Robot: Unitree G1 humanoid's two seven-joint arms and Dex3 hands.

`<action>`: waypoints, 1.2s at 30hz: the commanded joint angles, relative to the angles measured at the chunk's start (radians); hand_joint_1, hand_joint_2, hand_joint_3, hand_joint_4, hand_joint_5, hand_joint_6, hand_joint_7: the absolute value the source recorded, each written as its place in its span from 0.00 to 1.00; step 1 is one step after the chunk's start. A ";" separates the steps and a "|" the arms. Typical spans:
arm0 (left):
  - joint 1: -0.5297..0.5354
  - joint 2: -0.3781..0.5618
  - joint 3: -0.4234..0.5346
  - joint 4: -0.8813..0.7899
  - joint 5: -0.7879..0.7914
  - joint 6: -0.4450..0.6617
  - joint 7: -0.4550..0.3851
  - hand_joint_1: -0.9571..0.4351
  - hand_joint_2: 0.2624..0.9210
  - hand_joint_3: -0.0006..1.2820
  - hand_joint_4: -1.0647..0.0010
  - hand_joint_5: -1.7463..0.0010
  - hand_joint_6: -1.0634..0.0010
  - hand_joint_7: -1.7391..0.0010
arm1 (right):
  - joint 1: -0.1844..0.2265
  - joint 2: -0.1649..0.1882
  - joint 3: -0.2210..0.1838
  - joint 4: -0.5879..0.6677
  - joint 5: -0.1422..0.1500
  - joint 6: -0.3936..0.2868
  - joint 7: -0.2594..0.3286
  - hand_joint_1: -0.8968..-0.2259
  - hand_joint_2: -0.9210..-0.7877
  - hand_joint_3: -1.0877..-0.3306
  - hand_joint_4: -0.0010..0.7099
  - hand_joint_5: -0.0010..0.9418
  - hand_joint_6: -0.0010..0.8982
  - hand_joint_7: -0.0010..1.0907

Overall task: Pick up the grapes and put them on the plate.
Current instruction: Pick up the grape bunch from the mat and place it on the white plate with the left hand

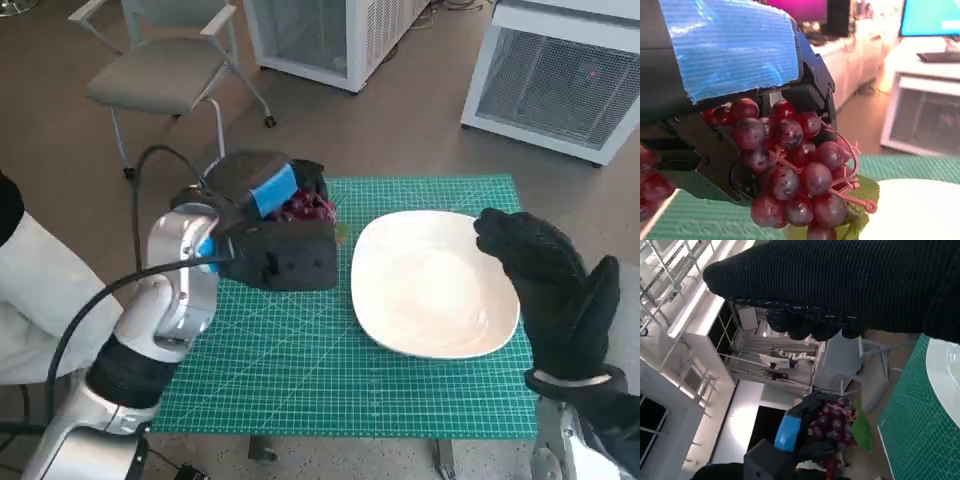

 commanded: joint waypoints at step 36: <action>-0.422 -0.438 -0.086 0.748 -0.108 -0.274 0.063 0.69 0.96 0.07 0.31 0.36 0.37 0.35 | 0.081 -0.005 -0.041 -0.072 -0.034 -0.018 -0.053 0.69 0.00 0.61 0.61 0.69 0.20 0.86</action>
